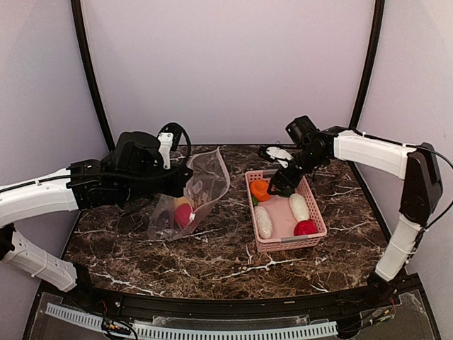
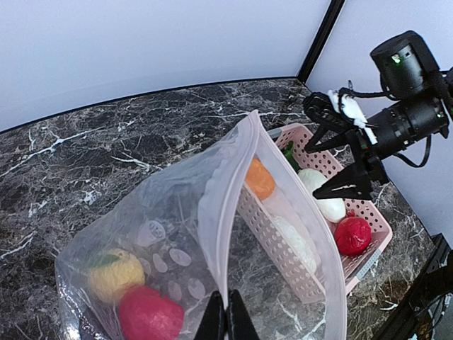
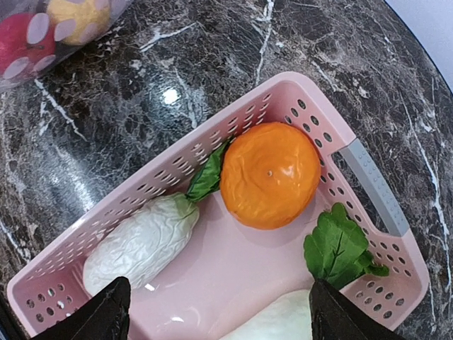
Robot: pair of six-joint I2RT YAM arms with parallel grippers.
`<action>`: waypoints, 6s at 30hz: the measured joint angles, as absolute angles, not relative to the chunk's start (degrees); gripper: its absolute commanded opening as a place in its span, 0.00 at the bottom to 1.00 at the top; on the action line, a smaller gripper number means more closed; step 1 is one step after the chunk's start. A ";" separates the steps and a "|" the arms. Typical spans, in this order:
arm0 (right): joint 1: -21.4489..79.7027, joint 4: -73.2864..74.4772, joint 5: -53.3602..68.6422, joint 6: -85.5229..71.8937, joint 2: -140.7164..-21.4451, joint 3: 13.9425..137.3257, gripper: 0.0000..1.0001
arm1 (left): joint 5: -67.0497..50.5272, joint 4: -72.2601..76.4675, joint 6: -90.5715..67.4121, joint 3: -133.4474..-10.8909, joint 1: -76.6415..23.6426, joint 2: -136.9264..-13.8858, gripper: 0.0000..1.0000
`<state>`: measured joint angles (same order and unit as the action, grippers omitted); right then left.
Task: Place the food in the zip-top bag and seal the zipper
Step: Adjust the fake vegetable in the bin, then pick up the fake vegetable from the bin, then place the fake vegetable in the zipper food storage bag.
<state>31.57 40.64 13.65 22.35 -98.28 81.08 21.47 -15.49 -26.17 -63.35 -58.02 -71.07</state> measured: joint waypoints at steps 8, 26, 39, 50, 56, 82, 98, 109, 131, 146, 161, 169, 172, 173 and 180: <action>31.42 40.27 12.34 20.91 -109.69 91.50 0.87 | 21.61 -15.55 -26.15 -63.24 -58.02 -69.58 0.01; 31.18 44.38 13.37 17.91 -123.35 103.28 0.93 | 22.06 -15.99 -26.13 -62.81 -58.02 -68.18 0.01; 31.16 45.41 12.95 16.82 -126.78 104.36 0.90 | 22.09 -16.01 -26.17 -61.76 -58.02 -67.20 0.01; 31.16 45.15 10.17 16.36 -126.96 104.31 0.71 | 22.04 -15.99 -26.17 -61.65 -58.02 -67.16 0.01; 31.14 44.60 8.82 16.51 -123.02 100.18 0.67 | 22.06 -15.97 -26.17 -61.65 -58.02 -67.20 0.01; 26.06 45.89 11.73 16.93 -112.40 87.99 0.89 | 21.63 -15.68 -25.12 -61.87 -58.02 -70.72 0.01; 23.51 47.40 17.93 15.92 -119.28 93.49 0.80 | 21.69 -15.53 -25.06 -61.89 -58.02 -70.72 0.01; 23.51 47.81 19.75 15.42 -119.00 93.30 0.50 | 21.69 -15.51 -25.04 -61.89 -58.02 -70.72 0.01; 29.26 47.99 37.87 18.31 -95.02 96.97 0.48 | 21.69 -14.68 -24.56 -63.02 -58.02 -74.17 0.01; 42.92 48.99 42.13 17.93 -105.49 111.48 0.48 | 21.67 -14.66 -24.58 -64.66 -58.02 -74.89 0.01; 47.00 49.39 29.85 18.11 -111.31 117.43 0.70 | 21.61 -14.59 -24.60 -64.69 -58.02 -73.76 0.01; 48.71 49.78 26.30 18.39 -111.96 117.97 0.70 | 21.74 -14.57 -24.60 -64.69 -58.02 -72.55 0.01; 48.71 49.58 24.82 18.92 -111.48 117.49 0.70 | 21.93 -14.55 -24.60 -64.62 -58.02 -72.07 0.01; 48.71 49.30 24.32 19.38 -110.83 116.55 0.71 | 21.98 -14.48 -24.60 -64.45 -58.02 -71.81 0.01; 48.66 48.23 21.87 22.31 -100.38 106.80 0.72 | 22.90 -14.50 -24.60 -62.83 -58.02 -70.46 0.01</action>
